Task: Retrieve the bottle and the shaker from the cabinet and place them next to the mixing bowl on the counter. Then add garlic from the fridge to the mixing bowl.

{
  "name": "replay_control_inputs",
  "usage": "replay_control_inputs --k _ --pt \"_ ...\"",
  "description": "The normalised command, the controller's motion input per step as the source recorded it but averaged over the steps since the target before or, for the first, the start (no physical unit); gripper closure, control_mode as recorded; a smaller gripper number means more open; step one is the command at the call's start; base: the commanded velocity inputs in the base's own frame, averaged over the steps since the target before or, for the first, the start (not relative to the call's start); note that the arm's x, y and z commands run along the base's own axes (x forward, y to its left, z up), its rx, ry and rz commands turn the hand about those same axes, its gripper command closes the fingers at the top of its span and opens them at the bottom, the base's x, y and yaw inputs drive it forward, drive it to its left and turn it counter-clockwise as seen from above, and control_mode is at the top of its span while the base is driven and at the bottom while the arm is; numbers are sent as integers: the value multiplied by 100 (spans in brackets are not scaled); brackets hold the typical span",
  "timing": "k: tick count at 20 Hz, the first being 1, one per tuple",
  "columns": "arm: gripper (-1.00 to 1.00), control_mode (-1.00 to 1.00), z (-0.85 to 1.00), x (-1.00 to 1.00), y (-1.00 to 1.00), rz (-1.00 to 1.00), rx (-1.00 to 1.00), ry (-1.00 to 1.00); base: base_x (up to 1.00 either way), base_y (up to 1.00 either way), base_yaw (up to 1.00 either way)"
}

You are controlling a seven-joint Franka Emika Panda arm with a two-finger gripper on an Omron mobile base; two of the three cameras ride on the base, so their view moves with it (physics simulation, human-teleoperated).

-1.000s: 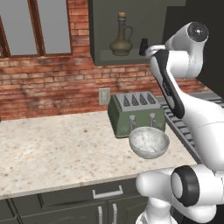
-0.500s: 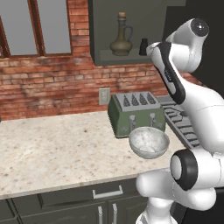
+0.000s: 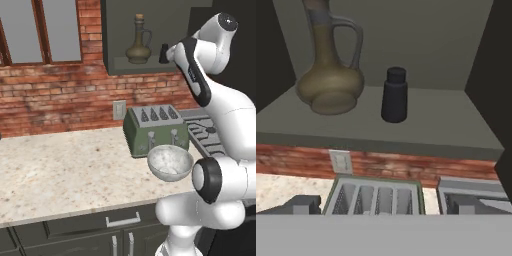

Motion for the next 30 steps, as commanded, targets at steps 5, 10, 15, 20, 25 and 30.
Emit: replay_control_inputs --k 5,10,15,20,25,30 --pt "-100 -100 -3 51 18 -3 0 0 0 0 0" --pt "-100 -100 -2 54 13 -7 0 0 0 0 0" --pt "-100 -100 -1 43 0 -5 0 0 0 0 0" --pt "-100 -100 -2 39 0 -2 0 0 0 0 0" --pt "-100 -100 -12 14 -7 0 0 0 0 0 0" --pt "-100 -100 -26 16 -14 0 0 0 0 0 0"
